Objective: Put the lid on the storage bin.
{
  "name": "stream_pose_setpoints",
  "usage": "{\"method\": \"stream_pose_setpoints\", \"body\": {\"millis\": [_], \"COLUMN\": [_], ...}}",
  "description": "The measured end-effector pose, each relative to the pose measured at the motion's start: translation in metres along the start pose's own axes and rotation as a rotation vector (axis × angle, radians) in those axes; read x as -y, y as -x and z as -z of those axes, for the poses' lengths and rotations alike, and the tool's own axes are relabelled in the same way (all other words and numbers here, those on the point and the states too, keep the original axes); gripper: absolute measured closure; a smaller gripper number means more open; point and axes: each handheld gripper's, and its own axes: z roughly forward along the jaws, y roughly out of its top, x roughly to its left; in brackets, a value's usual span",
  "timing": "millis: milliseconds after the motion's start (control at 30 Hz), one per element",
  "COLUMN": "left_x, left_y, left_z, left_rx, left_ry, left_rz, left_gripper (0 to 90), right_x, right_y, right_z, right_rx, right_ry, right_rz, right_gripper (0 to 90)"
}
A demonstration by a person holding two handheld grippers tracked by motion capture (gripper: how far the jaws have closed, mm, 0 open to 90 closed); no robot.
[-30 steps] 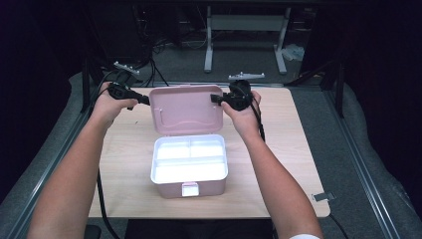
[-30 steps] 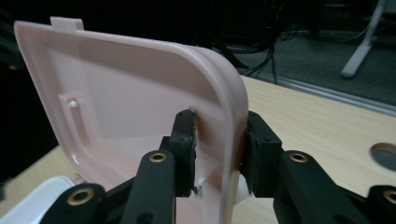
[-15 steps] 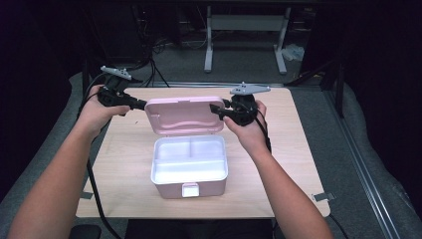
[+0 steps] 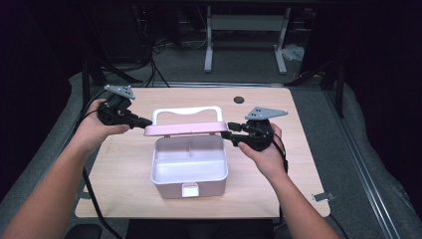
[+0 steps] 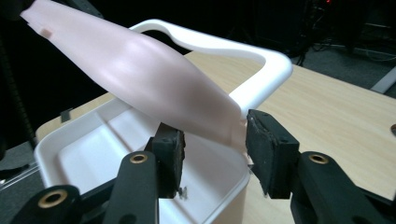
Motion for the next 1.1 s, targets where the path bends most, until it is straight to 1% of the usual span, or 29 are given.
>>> {"method": "stream_pose_setpoints", "body": {"millis": [67, 100, 200, 233, 300, 333, 433, 467, 500, 567, 600, 633, 667, 700, 733, 767, 800, 833, 867, 933, 967, 1033, 1100], "left_x": [0.004, 0.006, 0.011, 0.013, 0.016, 0.018, 0.025, 0.027, 0.029, 0.032, 0.033, 0.034, 0.036, 0.038, 0.039, 0.040, 0.042, 0.043, 0.045, 0.049, 0.052, 0.057, 0.065], "left_y": [0.000, 0.000, 0.001, 0.001, 0.002, 0.002, 0.005, 0.007, 0.008, 0.012, 0.014, 0.015, 0.016, 0.016, 0.016, 0.016, 0.015, 0.015, 0.015, 0.016, 0.017, 0.017, 0.017], "left_z": [-0.001, -0.002, -0.006, -0.007, -0.009, -0.010, -0.015, -0.016, -0.017, -0.017, -0.018, -0.018, -0.018, -0.019, -0.018, -0.017, -0.016, -0.014, -0.012, -0.007, -0.005, -0.003, -0.002], "left_rx": [0.004, 0.007, 0.014, 0.016, 0.023, 0.032, 0.043, 0.060, 0.074, 0.048, 0.045, 0.034, 0.023, 0.025, 0.026, 0.023, 0.021, 0.018, 0.013, -0.027, -0.051, -0.083, -0.110], "left_ry": [-0.002, 0.000, 0.002, 0.000, -0.008, -0.009, -0.031, -0.032, -0.027, -0.044, -0.051, -0.060, -0.066, -0.070, -0.071, -0.067, -0.062, -0.054, -0.044, -0.030, -0.031, -0.029, -0.028], "left_rz": [0.000, 0.002, 0.003, 0.003, 0.004, 0.006, 0.001, 0.001, 0.001, -0.012, -0.020, -0.026, -0.029, -0.031, -0.031, -0.027, -0.024, -0.017, -0.011, -0.003, -0.001, 0.010, 0.027], "left_gripper": [88.0, 88.0, 88.9, 89.1, 88.7, 87.9, 87.8, 88.1, 88.3, 86.7, 86.1, 85.1, 84.6, 84.3, 83.9, 83.3, 82.9, 80.5, 80.5, 77.8, 76.8, 73.2, 69.2], "right_x": [0.005, 0.007, 0.013, 0.015, 0.019, 0.020, 0.022, 0.022, 0.023, 0.023, 0.024, 0.024, 0.025, 0.026, 0.026, 0.027, 0.027, 0.027, 0.027, 0.028, 0.029, 0.032, 0.037], "right_y": [-0.002, -0.003, -0.002, -0.001, 0.001, 0.003, 0.005, 0.006, 0.006, 0.006, 0.006, 0.006, 0.006, 0.005, 0.005, 0.005, 0.004, 0.004, 0.004, 0.006, 0.007, 0.011, 0.016], "right_z": [0.005, 0.008, 0.016, 0.018, 0.020, 0.021, 0.024, 0.024, 0.024, 0.021, 0.020, 0.018, 0.017, 0.016, 0.015, 0.014, 0.013, 0.012, 0.012, 0.012, 0.012, 0.014, 0.016], "right_rx": [-0.018, -0.019, -0.021, -0.030, -0.025, -0.012, -0.012, -0.015, -0.006, -0.004, 0.013, 0.000, 0.009, -0.001, 0.011, 0.005, 0.017, 0.035, 0.035, 0.038, 0.062, 0.088, 0.094], "right_ry": [-0.007, -0.005, -0.010, -0.015, -0.028, -0.028, -0.025, -0.022, -0.024, -0.030, -0.034, -0.033, -0.036, -0.038, -0.037, -0.040, -0.047, -0.060, -0.060, -0.064, -0.063, -0.072, -0.081], "right_rz": [0.012, 0.018, 0.005, -0.005, -0.014, -0.011, -0.029, -0.031, -0.034, -0.029, -0.027, -0.028, -0.028, -0.029, -0.025, -0.024, -0.017, -0.004, -0.004, 0.001, 0.006, 0.001, -0.018], "right_gripper": [59.7, 59.8, 59.6, 59.4, 59.5, 59.8, 60.0, 60.0, 60.0, 60.0, 59.9, 59.9, 59.8, 59.8, 59.8, 59.8, 59.7, 59.4, 59.4, 58.1, 57.0, 55.6, 55.3]}}
